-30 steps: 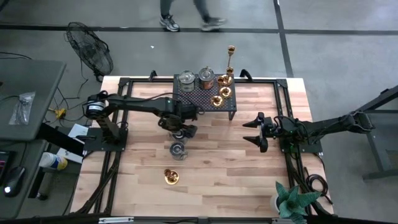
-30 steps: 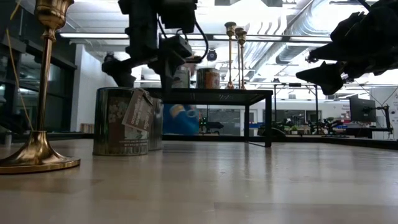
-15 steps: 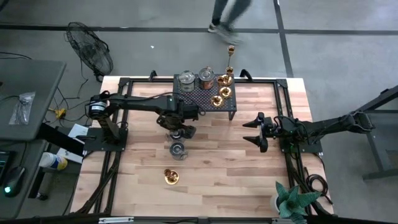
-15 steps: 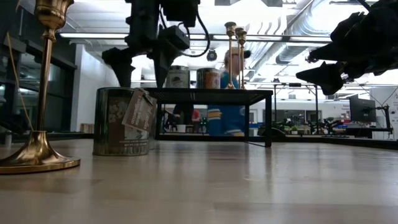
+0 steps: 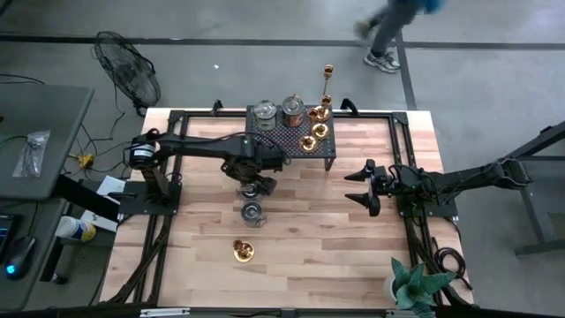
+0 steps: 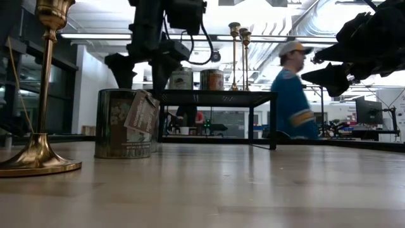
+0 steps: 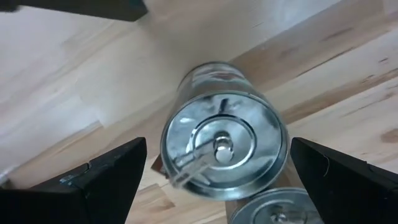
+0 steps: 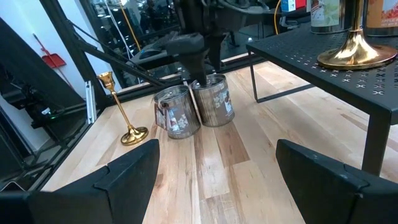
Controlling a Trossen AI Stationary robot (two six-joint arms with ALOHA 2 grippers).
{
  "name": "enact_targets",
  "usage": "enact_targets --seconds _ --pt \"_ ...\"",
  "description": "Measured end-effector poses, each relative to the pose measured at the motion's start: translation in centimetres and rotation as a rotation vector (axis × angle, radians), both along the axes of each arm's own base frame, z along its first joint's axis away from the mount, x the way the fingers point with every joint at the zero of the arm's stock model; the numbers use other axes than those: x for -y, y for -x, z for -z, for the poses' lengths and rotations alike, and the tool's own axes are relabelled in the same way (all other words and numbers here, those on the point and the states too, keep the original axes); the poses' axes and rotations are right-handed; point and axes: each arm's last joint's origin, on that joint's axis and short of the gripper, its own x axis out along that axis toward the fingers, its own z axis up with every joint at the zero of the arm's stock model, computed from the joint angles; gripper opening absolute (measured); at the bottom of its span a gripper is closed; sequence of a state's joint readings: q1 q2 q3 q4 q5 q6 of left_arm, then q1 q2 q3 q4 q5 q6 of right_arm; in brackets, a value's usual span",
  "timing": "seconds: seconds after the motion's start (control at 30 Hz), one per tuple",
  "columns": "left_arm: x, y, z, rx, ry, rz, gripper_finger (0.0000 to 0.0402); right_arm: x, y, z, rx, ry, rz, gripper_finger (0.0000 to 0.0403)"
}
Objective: Pick & Place candle stick holders
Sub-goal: Align the brown scented candle with the orange scented candle on the shelf
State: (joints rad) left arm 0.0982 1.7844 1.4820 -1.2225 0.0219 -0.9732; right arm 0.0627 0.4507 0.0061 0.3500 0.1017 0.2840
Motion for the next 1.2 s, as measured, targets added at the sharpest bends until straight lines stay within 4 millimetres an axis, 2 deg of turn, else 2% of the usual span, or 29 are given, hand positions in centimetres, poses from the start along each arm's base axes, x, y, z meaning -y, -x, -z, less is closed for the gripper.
enact_targets --seconds 0.2,0.57,0.87,1.2 --pt "0.0 -0.6 1.4 -0.042 0.017 0.009 0.0392 0.0 0.0 0.0 0.000 0.000 0.000 0.0316" --pt "0.0 -0.7 1.6 -0.042 0.017 0.012 0.0392 0.0 0.0 0.0 0.001 0.000 0.000 0.0316" --pt "1.2 0.0 4.2 -0.066 0.078 0.049 0.0392 0.0 0.0 0.0 0.001 0.000 0.000 0.0316" --pt "1.2 -0.4 4.4 -0.029 0.040 0.062 0.0392 0.0 0.0 0.0 0.001 0.000 0.000 0.0316"
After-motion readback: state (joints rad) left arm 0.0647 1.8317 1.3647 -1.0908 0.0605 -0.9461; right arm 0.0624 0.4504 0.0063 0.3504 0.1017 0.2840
